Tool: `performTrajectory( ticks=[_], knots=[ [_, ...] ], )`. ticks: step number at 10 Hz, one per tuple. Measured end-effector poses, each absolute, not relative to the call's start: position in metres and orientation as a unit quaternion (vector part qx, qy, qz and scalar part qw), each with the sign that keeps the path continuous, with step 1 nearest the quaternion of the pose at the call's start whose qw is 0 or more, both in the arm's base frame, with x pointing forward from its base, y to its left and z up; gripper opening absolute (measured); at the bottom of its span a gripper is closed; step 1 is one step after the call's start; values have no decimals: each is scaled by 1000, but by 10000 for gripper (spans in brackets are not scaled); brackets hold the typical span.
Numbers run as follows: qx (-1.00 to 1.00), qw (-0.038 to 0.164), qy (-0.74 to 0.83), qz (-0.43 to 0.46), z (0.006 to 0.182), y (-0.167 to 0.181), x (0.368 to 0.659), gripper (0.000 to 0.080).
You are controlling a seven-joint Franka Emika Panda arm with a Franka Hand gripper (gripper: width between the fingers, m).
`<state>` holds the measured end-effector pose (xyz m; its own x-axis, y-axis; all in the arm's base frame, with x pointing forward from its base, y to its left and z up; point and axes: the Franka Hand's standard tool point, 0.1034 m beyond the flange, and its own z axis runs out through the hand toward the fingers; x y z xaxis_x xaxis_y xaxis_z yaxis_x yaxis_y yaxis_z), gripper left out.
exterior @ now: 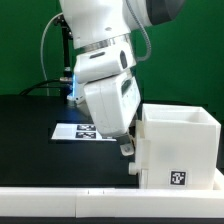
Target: Assemble drawer
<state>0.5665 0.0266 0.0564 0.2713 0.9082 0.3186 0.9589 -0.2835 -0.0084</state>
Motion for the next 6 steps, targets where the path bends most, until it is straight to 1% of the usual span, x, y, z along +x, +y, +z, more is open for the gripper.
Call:
performTrajectory(
  ticks=[2,3,6],
  knots=[
    [-792,88,-593,-118,61,31,575,651],
    [-792,85,-595,-111,62,31,576,651],
    [-790,83,-598,-107,59,29,574,651]
  ],
)
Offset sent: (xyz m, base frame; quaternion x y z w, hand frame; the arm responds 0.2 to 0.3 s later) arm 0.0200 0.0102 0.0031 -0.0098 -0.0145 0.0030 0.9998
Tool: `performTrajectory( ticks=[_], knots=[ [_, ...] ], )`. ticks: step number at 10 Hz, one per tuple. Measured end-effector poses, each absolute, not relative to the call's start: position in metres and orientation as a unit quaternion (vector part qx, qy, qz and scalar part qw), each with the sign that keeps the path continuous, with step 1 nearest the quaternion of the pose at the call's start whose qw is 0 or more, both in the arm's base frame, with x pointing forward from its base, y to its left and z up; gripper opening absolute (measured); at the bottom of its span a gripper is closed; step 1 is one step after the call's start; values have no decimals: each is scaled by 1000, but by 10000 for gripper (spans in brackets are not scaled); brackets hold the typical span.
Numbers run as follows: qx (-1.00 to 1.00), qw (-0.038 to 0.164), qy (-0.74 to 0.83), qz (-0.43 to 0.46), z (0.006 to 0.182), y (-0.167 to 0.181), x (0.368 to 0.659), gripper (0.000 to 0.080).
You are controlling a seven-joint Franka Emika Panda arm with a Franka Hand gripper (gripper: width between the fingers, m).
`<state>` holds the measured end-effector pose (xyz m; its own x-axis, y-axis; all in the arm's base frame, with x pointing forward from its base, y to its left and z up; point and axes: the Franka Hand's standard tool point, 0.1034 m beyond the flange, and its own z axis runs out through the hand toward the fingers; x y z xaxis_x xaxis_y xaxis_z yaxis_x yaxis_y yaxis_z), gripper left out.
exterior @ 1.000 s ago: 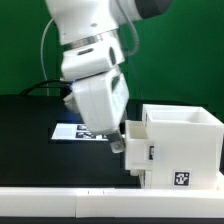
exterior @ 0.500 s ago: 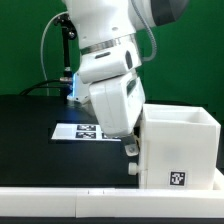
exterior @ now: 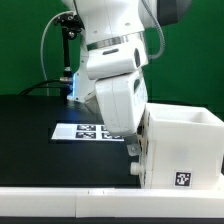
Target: Assemble drawer
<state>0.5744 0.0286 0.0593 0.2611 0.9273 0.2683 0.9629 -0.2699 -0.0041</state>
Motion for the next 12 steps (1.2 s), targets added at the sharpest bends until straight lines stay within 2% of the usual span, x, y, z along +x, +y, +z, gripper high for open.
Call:
performTrajectory(
  ticks=[3,5,8,12],
  knots=[
    [-787,79,-603,-106,61,12,570,651],
    [-783,74,-609,-101,64,-8,557,651],
    [-791,62,-601,-98,87,-32,554,651],
    [-796,64,-594,-96,85,-37,552,651]
  ],
)
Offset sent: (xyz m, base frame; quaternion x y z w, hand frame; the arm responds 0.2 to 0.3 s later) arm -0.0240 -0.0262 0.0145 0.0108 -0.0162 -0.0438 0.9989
